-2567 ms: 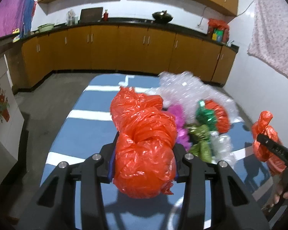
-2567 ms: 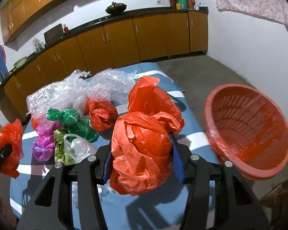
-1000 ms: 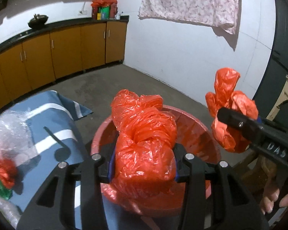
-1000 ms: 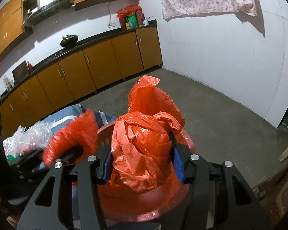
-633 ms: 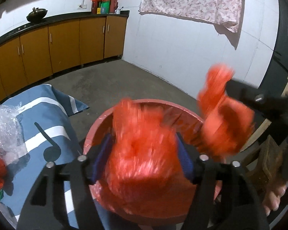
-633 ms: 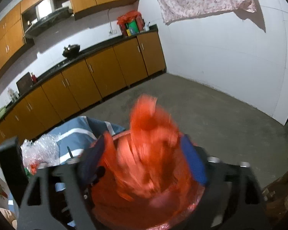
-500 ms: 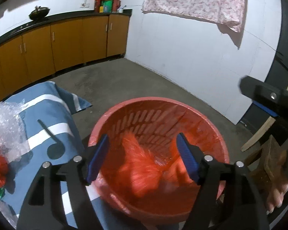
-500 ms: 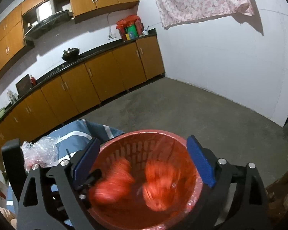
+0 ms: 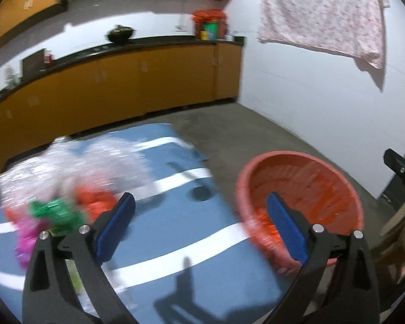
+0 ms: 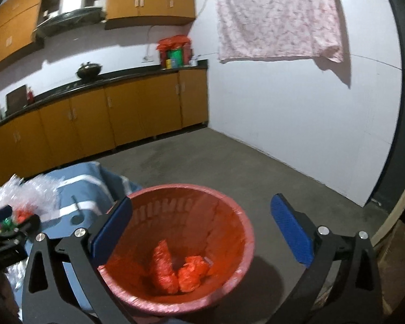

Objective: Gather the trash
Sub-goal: 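Grasp a clear plastic bag with the right tool while the left tool grasps a pink bag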

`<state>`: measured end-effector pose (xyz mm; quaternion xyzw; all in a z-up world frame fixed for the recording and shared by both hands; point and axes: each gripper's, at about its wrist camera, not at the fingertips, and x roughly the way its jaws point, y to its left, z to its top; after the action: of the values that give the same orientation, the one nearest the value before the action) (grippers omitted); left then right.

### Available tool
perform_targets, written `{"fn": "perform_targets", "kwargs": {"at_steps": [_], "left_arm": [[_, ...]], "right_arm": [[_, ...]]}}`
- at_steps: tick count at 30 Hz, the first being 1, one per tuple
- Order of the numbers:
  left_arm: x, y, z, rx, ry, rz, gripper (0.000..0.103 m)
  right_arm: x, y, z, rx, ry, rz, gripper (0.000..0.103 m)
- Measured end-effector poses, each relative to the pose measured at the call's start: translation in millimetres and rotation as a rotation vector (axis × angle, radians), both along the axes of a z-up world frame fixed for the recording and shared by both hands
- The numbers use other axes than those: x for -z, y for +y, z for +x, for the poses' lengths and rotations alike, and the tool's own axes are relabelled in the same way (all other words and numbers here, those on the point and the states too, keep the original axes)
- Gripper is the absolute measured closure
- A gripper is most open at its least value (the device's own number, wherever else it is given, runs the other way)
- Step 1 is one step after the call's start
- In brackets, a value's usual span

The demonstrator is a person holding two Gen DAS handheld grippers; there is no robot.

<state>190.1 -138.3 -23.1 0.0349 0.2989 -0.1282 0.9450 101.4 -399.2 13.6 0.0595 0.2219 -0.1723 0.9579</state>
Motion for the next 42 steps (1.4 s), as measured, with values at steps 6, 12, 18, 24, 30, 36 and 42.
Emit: {"fn": "perform_targets", "kwargs": {"at_steps": [6, 12, 18, 24, 30, 36, 42], "left_arm": [[-5.0, 82.5, -30.5, -0.166, -0.03, 0.06, 0.007], [1.9, 167.3, -54.8, -0.356, -0.024, 0.098, 0.007], [7.3, 227.7, -65.5, -0.47, -0.001, 0.041, 0.007], [21.9, 256.1, -53.7, -0.48, 0.051, -0.009, 0.007], [35.5, 256.8, -32.1, -0.438, 0.089, -0.029, 0.007], [47.2, 253.4, -11.6, -0.419, 0.13, -0.067, 0.007], [58.5, 248.1, 2.1, -0.41, 0.158, -0.079, 0.008]], "right_arm": [[4.2, 53.6, 3.2, -0.145, 0.008, 0.087, 0.002], [19.7, 148.1, 26.1, -0.372, 0.085, 0.115, 0.008], [44.0, 237.7, 52.0, -0.564, 0.203, 0.112, 0.024], [68.1, 281.4, 70.9, -0.604, 0.274, 0.086, 0.029], [86.4, 294.1, 89.1, -0.61, 0.347, 0.08, 0.032], [102.2, 304.3, 98.7, -0.644, 0.412, 0.043, 0.062], [102.3, 288.4, 97.2, -0.598, 0.408, 0.044, 0.071]]}}
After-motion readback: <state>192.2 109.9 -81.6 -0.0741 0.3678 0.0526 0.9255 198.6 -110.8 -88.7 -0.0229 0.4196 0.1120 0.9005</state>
